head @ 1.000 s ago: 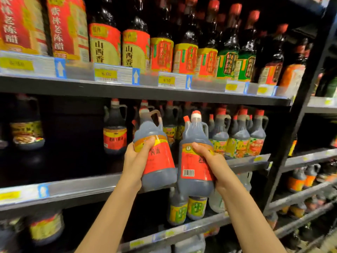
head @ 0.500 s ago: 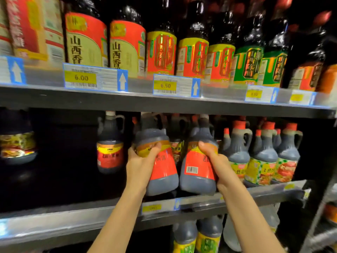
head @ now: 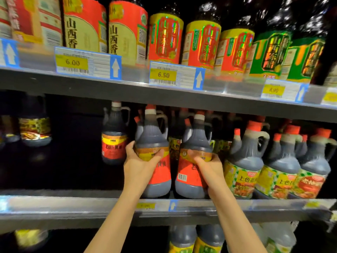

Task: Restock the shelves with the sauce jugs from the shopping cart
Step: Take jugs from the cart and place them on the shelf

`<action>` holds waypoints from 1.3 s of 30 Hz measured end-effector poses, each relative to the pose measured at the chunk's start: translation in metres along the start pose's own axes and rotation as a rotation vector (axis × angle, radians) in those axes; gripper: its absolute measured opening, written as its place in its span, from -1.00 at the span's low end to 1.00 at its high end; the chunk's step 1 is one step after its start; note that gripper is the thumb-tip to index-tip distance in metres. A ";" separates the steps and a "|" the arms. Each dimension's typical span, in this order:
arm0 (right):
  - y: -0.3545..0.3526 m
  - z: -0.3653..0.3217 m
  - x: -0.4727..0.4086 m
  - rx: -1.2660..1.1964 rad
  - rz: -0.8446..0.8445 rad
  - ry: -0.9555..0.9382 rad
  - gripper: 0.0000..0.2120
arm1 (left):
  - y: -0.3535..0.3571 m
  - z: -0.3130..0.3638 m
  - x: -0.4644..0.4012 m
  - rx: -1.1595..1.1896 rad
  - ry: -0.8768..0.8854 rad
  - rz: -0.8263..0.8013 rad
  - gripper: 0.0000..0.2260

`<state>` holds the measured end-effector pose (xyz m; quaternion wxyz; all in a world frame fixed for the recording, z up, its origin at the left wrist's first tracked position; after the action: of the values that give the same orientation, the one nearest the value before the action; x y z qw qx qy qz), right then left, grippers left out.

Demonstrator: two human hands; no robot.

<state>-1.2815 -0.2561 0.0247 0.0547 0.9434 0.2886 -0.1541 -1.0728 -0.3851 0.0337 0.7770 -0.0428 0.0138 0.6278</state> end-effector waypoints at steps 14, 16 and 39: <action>-0.002 -0.001 0.003 0.156 0.036 -0.078 -0.20 | -0.005 0.000 0.002 -0.202 0.012 0.032 -0.18; -0.002 -0.008 0.006 0.197 0.055 -0.119 -0.05 | -0.004 0.000 0.005 -0.267 0.032 0.031 -0.14; -0.006 -0.017 0.022 0.339 -0.031 -0.262 -0.09 | -0.004 0.006 0.012 -0.379 0.185 0.007 -0.14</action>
<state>-1.2630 -0.2366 0.0339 -0.0700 0.9065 0.2632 -0.3227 -1.0668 -0.3740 0.0387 0.7482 -0.2455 -0.0332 0.6155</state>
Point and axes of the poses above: each hand's wrist, its own x-axis away from the middle knuckle, its own y-axis out of the palm, z = x × y, the point moved 10 cm from there along -x, towards the middle knuckle, and after that the axes turned 11 degrees about -y, right-handed, at the moved point
